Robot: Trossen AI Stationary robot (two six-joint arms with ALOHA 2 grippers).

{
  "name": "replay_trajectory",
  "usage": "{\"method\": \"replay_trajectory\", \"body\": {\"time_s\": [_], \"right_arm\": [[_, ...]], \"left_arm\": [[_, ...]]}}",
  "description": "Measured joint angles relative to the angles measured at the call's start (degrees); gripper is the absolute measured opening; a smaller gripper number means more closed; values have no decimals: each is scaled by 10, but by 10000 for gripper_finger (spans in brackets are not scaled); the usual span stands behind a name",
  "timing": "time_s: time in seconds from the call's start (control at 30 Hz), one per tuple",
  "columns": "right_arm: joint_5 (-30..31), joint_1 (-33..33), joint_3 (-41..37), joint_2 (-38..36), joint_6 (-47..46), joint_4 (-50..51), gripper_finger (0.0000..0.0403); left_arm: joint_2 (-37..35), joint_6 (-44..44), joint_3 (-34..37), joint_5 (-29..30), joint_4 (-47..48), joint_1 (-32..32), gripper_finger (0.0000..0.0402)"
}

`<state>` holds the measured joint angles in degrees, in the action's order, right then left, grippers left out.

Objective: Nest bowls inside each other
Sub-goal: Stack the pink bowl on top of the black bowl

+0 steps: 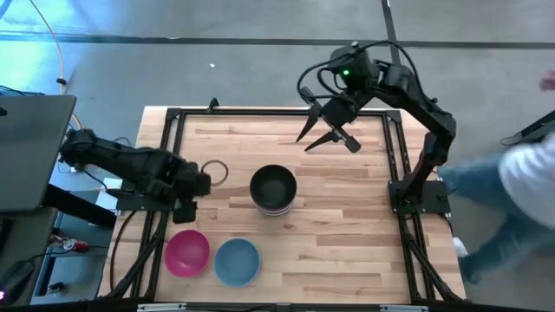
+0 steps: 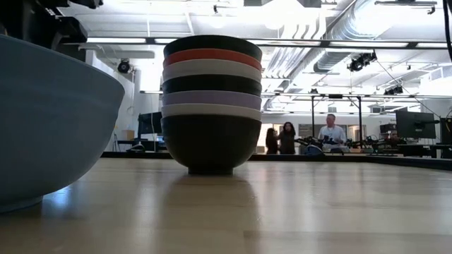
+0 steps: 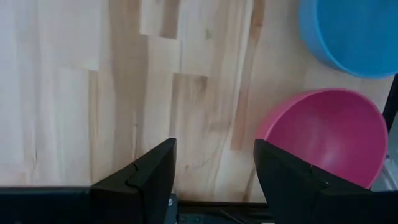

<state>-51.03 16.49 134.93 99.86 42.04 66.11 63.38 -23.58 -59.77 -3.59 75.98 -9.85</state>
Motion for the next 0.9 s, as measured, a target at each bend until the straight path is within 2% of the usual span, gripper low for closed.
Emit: {"method": "replay_trajectory", "body": {"time_s": [0.23,0.47,0.67,0.9], "right_arm": [[-4,0,0,-11,-1,-32,119],[-6,0,0,-16,-15,-42,119],[-32,0,0,-25,-8,-45,119],[-41,0,0,-46,-6,-67,119]], "left_arm": [[74,-35,0,17,-4,-80,204],[143,-60,0,25,-15,-135,204],[190,-86,0,30,-34,-174,200],[227,-108,0,41,-68,-203,175]]}}
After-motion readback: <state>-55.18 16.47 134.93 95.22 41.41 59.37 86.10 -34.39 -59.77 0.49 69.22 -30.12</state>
